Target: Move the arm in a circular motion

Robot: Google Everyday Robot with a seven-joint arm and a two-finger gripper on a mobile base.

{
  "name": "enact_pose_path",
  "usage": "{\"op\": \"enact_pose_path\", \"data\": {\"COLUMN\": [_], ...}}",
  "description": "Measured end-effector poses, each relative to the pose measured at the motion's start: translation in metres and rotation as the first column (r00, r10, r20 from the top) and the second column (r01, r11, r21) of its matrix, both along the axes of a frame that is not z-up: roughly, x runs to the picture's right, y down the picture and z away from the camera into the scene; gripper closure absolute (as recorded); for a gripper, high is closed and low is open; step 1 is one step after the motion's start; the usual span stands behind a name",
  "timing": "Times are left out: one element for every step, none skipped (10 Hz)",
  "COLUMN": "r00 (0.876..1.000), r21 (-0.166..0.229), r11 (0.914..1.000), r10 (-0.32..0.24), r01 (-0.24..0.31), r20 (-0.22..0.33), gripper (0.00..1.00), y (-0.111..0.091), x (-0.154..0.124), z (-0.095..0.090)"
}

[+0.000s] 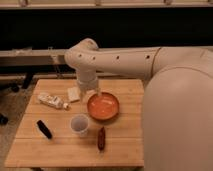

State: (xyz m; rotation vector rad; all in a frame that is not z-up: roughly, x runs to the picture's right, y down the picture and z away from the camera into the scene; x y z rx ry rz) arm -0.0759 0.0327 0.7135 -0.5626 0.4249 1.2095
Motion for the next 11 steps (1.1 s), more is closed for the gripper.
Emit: {"op": "enact_pose_path", "data": {"r00": [1.0,1.0,1.0,1.0,1.0,1.0,1.0,1.0,1.0,1.0,1.0], "r21": [0.001,0.002,0.002,0.004,0.006,0.007,0.009,0.01,0.012,0.013,0.017], "r11": [1.0,1.0,0.9999,0.9999,0.9999,0.9999,0.9998,0.9997,0.9997,0.9997,0.9994], "r10": [0.001,0.009,0.012,0.013,0.013,0.015,0.02,0.022,0.02,0.021,0.03], "r01": [-0.001,-0.009,-0.012,-0.013,-0.013,-0.015,-0.02,-0.022,-0.02,-0.021,-0.03], "r20": [0.002,0.004,-0.001,-0.002,0.004,0.002,-0.002,-0.002,0.002,0.004,-0.001], "gripper": [0.35,0.35,0.35,0.35,0.35,0.35,0.35,0.35,0.35,0.35,0.35], "y": [0.0002,0.002,0.0035,0.0033,0.0029,0.0028,0.0032,0.0046,0.0053,0.0057,0.0059], "x": [-0.0016,-0.0026,0.0004,0.0016,-0.0007,0.0011,0.0034,0.0039,0.0022,0.0024,0.0051], "z": [-0.0008,-0.003,-0.0045,-0.0043,-0.0041,-0.004,-0.0044,-0.0055,-0.006,-0.006,-0.0067]}}
